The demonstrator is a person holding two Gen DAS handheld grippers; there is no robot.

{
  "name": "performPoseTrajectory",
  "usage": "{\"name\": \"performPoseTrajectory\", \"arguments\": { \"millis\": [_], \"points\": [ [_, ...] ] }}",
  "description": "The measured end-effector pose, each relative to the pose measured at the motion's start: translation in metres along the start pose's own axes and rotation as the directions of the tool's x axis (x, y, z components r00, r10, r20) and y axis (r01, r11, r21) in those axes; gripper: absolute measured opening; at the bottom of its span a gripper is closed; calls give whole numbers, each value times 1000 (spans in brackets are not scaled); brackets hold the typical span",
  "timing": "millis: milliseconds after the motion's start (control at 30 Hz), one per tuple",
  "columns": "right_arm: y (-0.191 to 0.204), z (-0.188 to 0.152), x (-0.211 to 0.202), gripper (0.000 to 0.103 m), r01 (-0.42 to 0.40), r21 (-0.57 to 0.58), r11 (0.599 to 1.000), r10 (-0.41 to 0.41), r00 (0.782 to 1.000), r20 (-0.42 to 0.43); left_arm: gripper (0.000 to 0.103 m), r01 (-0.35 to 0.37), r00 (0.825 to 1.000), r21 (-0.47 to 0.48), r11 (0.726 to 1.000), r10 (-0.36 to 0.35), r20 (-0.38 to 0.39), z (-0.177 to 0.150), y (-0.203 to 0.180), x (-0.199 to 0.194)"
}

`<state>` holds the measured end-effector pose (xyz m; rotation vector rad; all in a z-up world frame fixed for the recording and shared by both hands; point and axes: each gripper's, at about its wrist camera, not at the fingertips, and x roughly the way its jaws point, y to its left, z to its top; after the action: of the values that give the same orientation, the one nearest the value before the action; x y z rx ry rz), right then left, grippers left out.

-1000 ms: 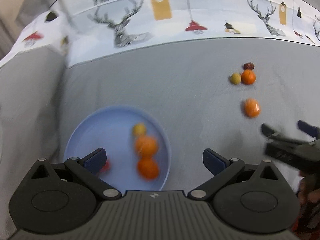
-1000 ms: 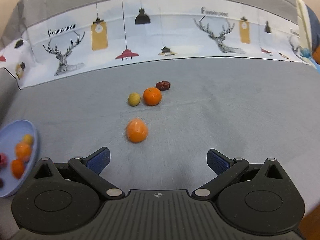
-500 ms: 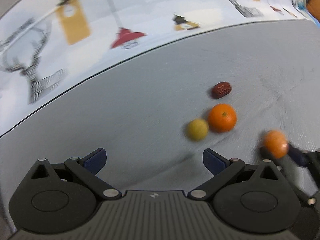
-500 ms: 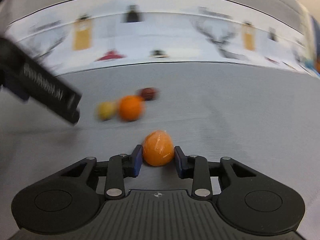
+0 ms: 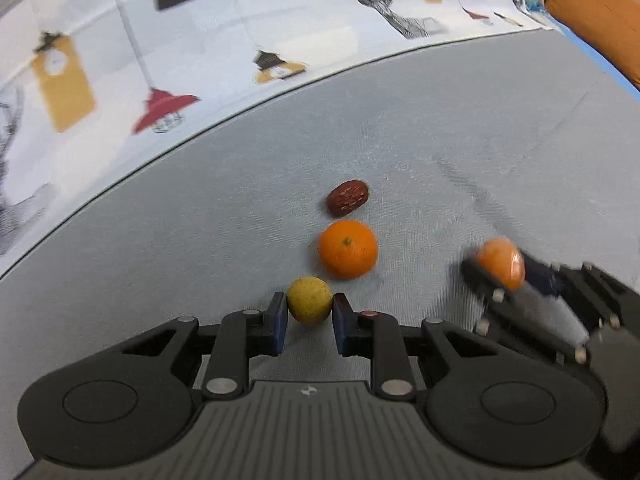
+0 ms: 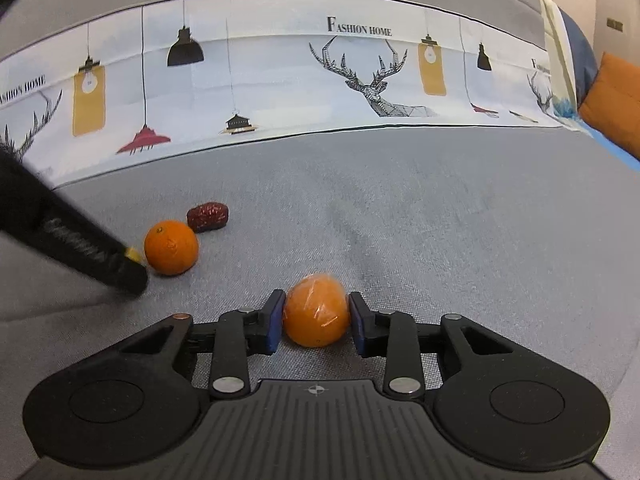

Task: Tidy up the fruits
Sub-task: 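Grasp the small yellow fruit with the left tool while the right tool grasps the wrapped orange, then carry the yellow fruit and wrapped orange in both tools over the blue plate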

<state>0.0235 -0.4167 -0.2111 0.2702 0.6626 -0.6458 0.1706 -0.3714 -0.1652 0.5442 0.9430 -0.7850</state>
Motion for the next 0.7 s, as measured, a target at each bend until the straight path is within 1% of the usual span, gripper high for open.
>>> {"name": "performPoseTrajectory", "arguments": {
  "millis": [100,167,267,333,400,500,567,700],
  "points": [
    [-5,0,-8,35,17,3,1000,-17,999,45,26,-26,1000,-61,998,25,-8,-20,10,-34],
    [-6,1,-17,35,23,-7,1000,-22,997,70,26,-66,998,-83,994,65,-14,-40,16,-63],
    [-8,5,-40,35,22,-15,1000,-20,997,68,26,-119,993,-102,988,116,-32,-70,25,-107],
    [-8,9,-61,35,5,-9,1000,-5,998,56,26,-134,991,-125,983,129,-44,-94,31,-140],
    [-7,10,-91,35,-43,-23,999,45,997,55,26,-149,989,-157,976,143,-48,-118,37,-171],
    [-1,5,-144,35,-155,-54,986,157,987,37,26,-180,984,-221,959,176,-35,-152,45,-215],
    [7,0,-178,35,-220,-88,972,223,975,23,26,-197,980,-257,946,196,-30,-173,50,-240],
    [28,-7,-235,35,-330,-129,935,333,943,0,26,-246,967,-295,923,253,-17,-206,53,-281]
  ]
}}
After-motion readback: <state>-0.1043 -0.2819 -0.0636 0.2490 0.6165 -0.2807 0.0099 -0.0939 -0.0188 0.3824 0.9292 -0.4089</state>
